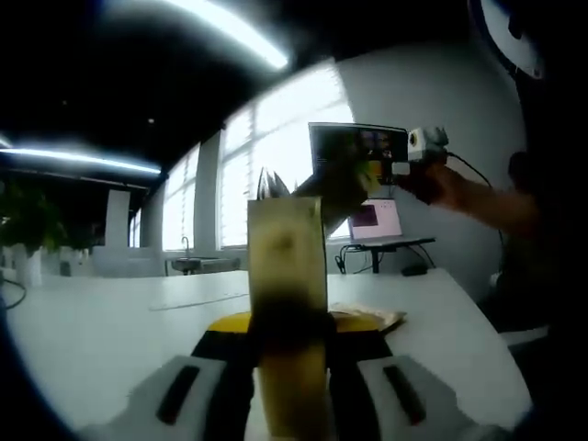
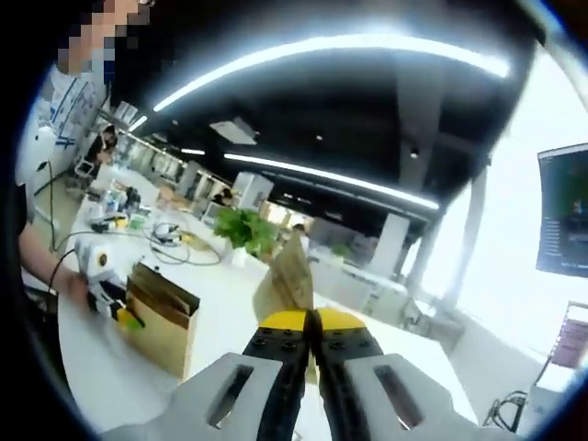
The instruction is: Extract single mask from mask box in order stack masks on table
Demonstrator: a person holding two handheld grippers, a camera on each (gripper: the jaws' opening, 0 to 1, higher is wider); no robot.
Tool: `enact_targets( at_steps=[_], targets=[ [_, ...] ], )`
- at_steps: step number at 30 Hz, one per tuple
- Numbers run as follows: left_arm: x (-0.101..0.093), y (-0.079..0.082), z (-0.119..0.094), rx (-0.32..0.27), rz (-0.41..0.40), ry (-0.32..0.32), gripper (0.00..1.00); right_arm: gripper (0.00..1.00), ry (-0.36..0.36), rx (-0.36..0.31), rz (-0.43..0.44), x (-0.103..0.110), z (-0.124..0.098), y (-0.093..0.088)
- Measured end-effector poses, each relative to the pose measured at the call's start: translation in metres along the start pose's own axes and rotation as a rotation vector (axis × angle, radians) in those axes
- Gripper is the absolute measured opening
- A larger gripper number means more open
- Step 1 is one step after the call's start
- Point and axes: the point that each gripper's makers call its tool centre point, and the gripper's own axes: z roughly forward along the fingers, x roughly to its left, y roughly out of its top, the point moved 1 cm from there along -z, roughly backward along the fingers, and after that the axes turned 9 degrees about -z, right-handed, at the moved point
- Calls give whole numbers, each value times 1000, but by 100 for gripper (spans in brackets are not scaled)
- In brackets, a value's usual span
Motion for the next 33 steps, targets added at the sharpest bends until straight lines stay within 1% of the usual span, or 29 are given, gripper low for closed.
enact_targets(
  at_steps=[4,11,13,18,21,25,31,33],
  targets=[
    [0,0,0,0,-2,-2,32,0,-6,12,13,0,1,-6],
    [-1,0,0,0,-3,-3,32,0,-11,36,3,7,7,-18],
    [-1,0,0,0,-3,-3,32,0,-8,44,10,9,10,-22],
    [-1,0,0,0,-3,-3,32,0,-4,71,-23,11,14,-28],
    [-1,0,0,0,-3,-3,32,0,4,82,-21,12,16,-33],
    [-1,0,1,0,-6,-4,32,0,23,92,-6,20,20,-40],
    [-1,0,0,1,-2,-1,32,0,16,92,-3,21,22,-40],
    [-1,0,0,1,-2,-1,32,0,9,102,-22,21,26,-40]
  ],
)
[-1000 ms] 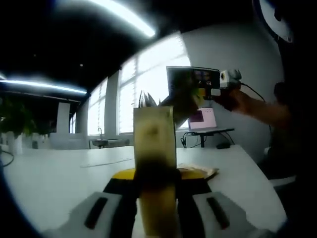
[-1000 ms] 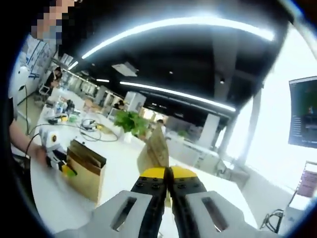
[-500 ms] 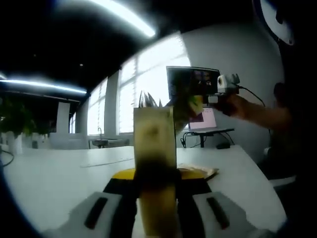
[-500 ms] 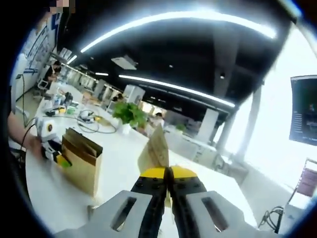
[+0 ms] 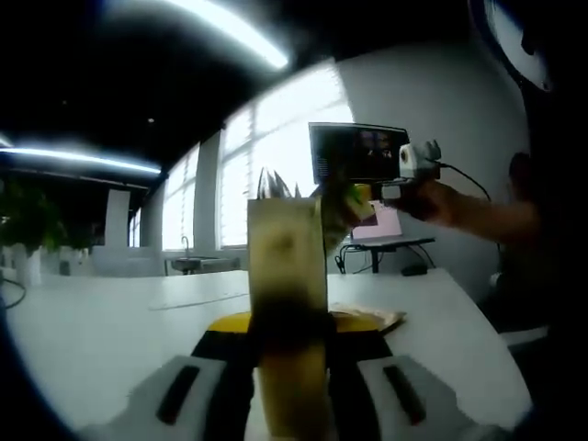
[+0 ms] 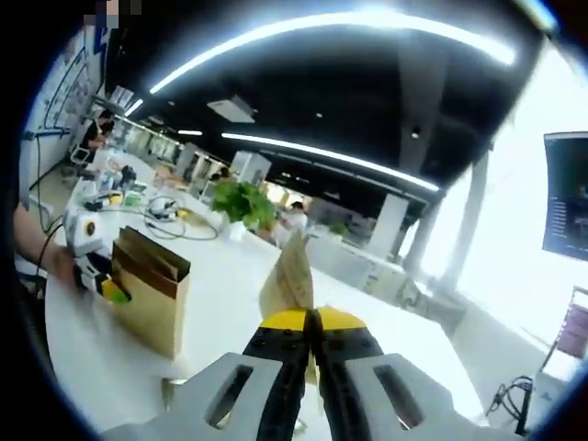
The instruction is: Extract single mask from mask box in order stack masks on table
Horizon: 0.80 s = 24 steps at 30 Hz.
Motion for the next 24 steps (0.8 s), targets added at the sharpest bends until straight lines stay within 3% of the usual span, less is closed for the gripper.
enact_targets(
  at_steps=[5,12,14,18,24],
  targets=[
    [0,0,0,0,0,0,32,0,6,30,-46,8,5,-2],
    [0,0,0,0,0,1,32,0,13,118,-108,16,11,-30],
    [0,0,0,0,1,1,32,0,1,174,-171,18,10,-40],
    [0,0,0,0,1,0,32,0,-1,214,-209,27,6,-50],
    [0,0,0,0,0,-2,32,0,51,279,-337,50,2,-58]
  ],
)
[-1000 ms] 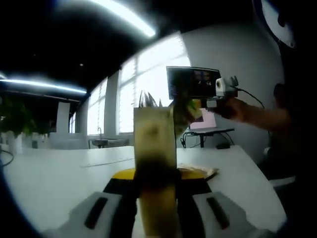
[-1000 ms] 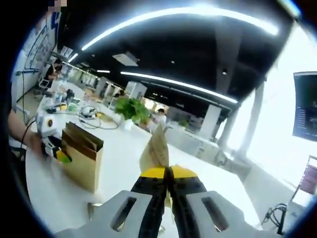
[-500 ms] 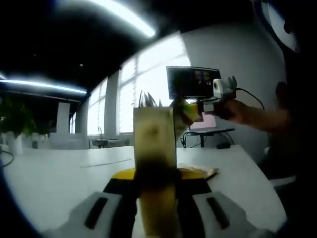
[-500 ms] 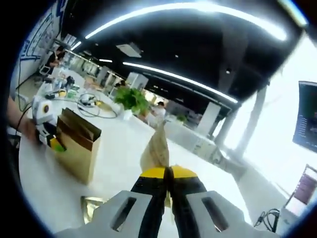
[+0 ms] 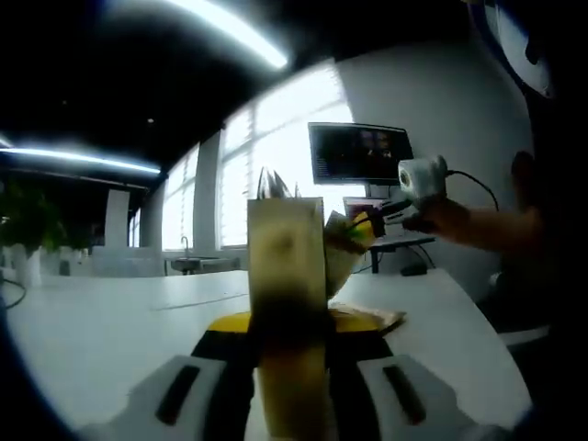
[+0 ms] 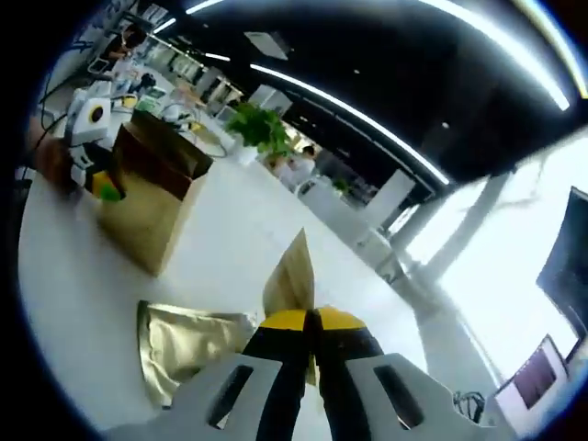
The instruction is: Extract single mask from mask box in order stack masks on table
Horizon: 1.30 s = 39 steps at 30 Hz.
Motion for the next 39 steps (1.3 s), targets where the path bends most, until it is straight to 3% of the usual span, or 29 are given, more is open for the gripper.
enact_targets(
  at_steps=[6,18,23,33,39],
  targets=[
    [0,0,0,0,-1,-1,32,0,34,41,-92,30,-4,-2],
    [0,0,0,0,-2,-2,32,0,101,75,-146,68,-7,-1],
    [0,0,0,0,-2,-2,32,0,134,69,-121,81,-7,-1],
    [0,0,0,0,0,0,32,0,239,113,-175,118,-3,-12],
    [1,0,0,0,0,1,32,0,272,115,-155,123,-3,-15]
  ],
)
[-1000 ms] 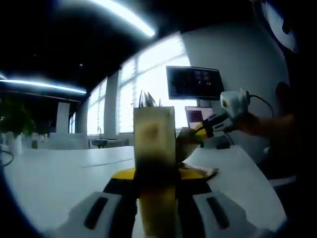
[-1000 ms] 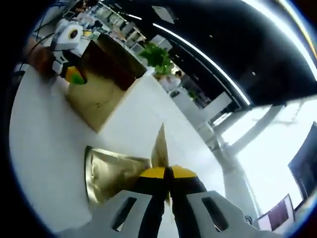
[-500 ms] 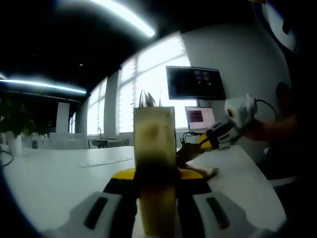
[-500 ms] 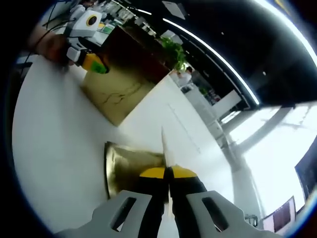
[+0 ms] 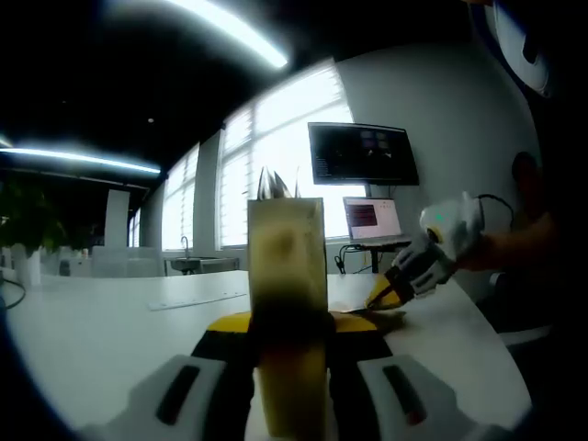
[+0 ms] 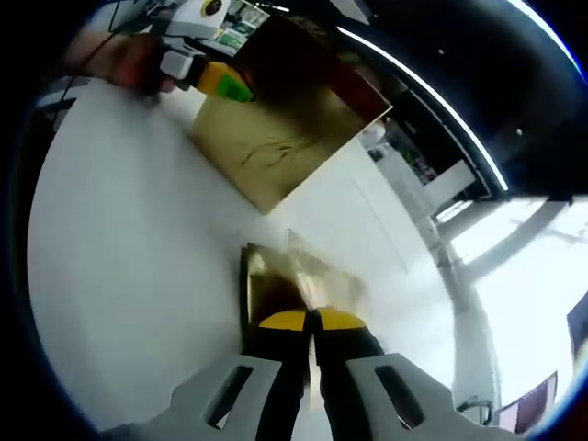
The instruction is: Extract single mask from mask box in order stack masks on table
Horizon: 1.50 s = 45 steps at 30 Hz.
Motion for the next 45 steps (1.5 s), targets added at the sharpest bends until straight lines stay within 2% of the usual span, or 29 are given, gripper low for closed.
enact_targets(
  at_steps=[15,19,22,24,29,31,33,37,42,45],
  targets=[
    [0,-1,0,2,-1,2,32,2,60,-24,36,12,5,-7],
    [1,-1,0,2,-1,2,32,4,77,-37,61,16,5,-4],
    [0,-1,0,2,-2,1,32,9,84,-79,132,17,6,-1],
    [0,-1,0,2,-3,0,32,10,86,-74,130,16,7,-6],
    [0,0,0,2,-1,2,32,11,102,-96,173,17,6,-4],
    [0,0,0,2,-1,2,32,16,106,-107,190,17,4,-3],
    [0,0,0,2,-1,2,32,20,108,-148,265,16,2,0],
    [0,0,0,2,-2,2,32,22,132,-182,315,21,-3,-3],
    [0,0,0,2,-2,2,32,23,123,-242,385,18,-10,-1],
    [0,0,0,2,-1,3,32,23,106,-295,436,14,-16,7]
  ],
)
